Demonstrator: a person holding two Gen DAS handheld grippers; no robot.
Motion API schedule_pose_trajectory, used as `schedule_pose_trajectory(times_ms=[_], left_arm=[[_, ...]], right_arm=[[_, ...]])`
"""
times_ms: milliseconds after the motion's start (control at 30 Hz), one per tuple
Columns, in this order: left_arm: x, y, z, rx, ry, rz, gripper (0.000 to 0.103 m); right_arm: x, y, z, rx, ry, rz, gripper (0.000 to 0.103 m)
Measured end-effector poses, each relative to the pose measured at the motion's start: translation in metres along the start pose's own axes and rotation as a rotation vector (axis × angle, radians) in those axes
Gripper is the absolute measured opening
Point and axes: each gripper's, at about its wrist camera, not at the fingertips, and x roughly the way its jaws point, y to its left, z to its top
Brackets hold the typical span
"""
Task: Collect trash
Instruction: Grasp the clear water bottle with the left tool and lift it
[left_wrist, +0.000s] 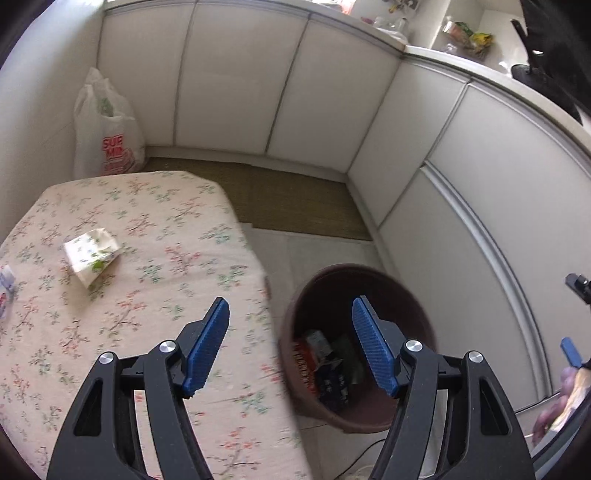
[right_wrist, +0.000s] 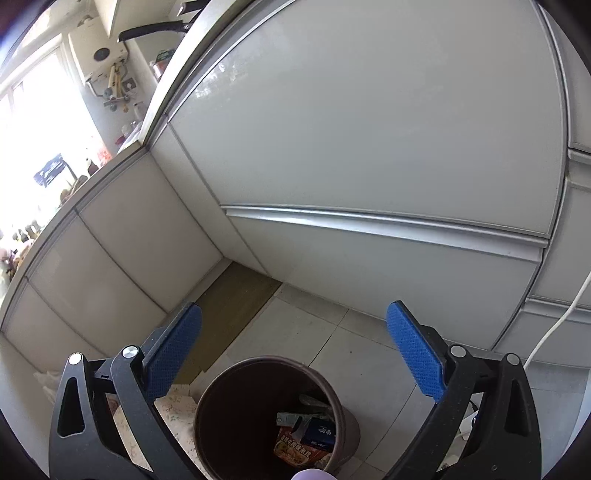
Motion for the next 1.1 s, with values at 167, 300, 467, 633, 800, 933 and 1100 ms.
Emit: schedule_pose_trajectory(times_ms=[167,300,467,633,800,933,1100], left_arm=[[-0.004,0.095,-0.008,-0.074,0.057,0.179,0.072],[-0.011,0.177,-0.014,-0.167,0.092,0.317,0.072],[-0.022,0.266,-0.011,-0.244,0.135,0.464,0.076],[-0.017,0.334,0.0,-0.219,0.23,0.599,0.078],[0.01,0.369,-0.001,-0.066,0.403,0.661,0.08],[0.019,0.382,0.001,-0.012,0.43,0.662,0.081],[0.035,0.395,0.004,-0.013,0.485,0.64,0.082]], right_arm=[[0.008,0.034,-0.021,-0.086,0.087,0.047,0.096],[0.008,0.071,-0.043,-0.19,0.136,0.086,0.096],[0.005,0.126,-0.083,-0.37,0.192,0.132,0.096],[-0.006,0.175,-0.121,-0.528,0.195,0.187,0.096],[-0.005,0.21,-0.154,-0.623,0.246,0.225,0.096],[0.0,0.226,-0.174,-0.67,0.271,0.223,0.096],[0.006,0.239,-0.19,-0.699,0.302,0.227,0.096]])
